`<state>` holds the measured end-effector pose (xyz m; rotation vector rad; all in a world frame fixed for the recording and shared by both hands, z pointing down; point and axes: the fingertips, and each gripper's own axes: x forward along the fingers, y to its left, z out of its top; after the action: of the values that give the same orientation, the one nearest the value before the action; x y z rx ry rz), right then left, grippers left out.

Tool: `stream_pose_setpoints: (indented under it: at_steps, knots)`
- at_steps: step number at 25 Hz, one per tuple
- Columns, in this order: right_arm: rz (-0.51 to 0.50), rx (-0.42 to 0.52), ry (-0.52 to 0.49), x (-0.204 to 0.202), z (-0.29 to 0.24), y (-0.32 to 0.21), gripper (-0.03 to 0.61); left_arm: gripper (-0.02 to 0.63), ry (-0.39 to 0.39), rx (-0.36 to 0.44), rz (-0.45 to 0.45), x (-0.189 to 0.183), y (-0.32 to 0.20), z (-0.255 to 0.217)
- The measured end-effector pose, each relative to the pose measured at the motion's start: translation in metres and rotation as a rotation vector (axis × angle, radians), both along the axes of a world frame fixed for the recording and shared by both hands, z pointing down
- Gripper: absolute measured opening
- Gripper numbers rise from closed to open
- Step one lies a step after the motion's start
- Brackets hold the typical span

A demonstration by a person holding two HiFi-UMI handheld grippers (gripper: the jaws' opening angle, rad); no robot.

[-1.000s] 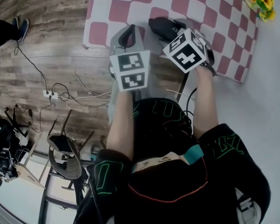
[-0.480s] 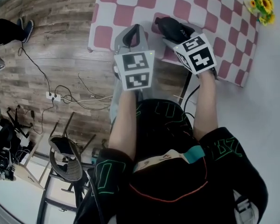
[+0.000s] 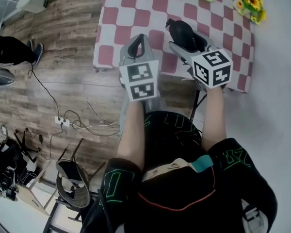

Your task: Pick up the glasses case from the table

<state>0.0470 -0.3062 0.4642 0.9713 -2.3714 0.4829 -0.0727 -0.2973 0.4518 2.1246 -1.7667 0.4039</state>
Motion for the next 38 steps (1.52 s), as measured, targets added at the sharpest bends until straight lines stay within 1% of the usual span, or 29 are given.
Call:
stream_pose_setpoints:
  at_steps: [4, 9, 12, 16, 19, 23, 25, 27, 29, 34, 38]
  knots:
    - [0.047, 0.112, -0.067, 0.018, -0.042, -0.007, 0.342, 0.009, -0.009, 0.105, 0.011, 0.016, -0.005, -0.043]
    - [0.123, 0.190, -0.216, 0.042, -0.086, -0.015, 0.342, 0.009, -0.013, 0.236, 0.016, 0.029, -0.012, -0.096]
    - [0.190, 0.251, -0.248, 0.061, -0.110, -0.022, 0.344, 0.009, -0.018, 0.291, 0.016, 0.032, -0.013, -0.122]
    - [0.279, 0.369, -0.303, 0.089, -0.150, -0.031, 0.344, 0.009, -0.011, 0.376, 0.010, 0.032, -0.016, -0.155]
    - [0.328, 0.454, -0.259, 0.109, -0.167, -0.032, 0.344, 0.009, -0.001, 0.428, 0.004, 0.036, -0.020, -0.173]
    - [0.375, 0.521, -0.258, 0.127, -0.187, -0.033, 0.344, 0.009, 0.011, 0.458, 0.019, 0.045, -0.023, -0.192]
    - [0.369, 0.566, -0.211, 0.128, -0.194, -0.034, 0.344, 0.009, 0.011, 0.499, 0.035, 0.051, -0.024, -0.209]
    - [0.350, 0.599, -0.193, 0.125, -0.202, -0.033, 0.344, 0.009, -0.001, 0.546, 0.052, 0.058, -0.025, -0.224]
    - [0.346, 0.615, -0.194, 0.126, -0.206, -0.030, 0.344, 0.009, 0.011, 0.572, 0.072, 0.067, -0.023, -0.229]
    - [0.355, 0.634, -0.192, 0.132, -0.217, -0.031, 0.344, 0.009, 0.009, 0.568, 0.088, 0.073, -0.025, -0.231]
    - [0.372, 0.652, -0.145, 0.136, -0.220, -0.034, 0.344, 0.009, 0.005, 0.593, 0.090, 0.073, -0.025, -0.241]
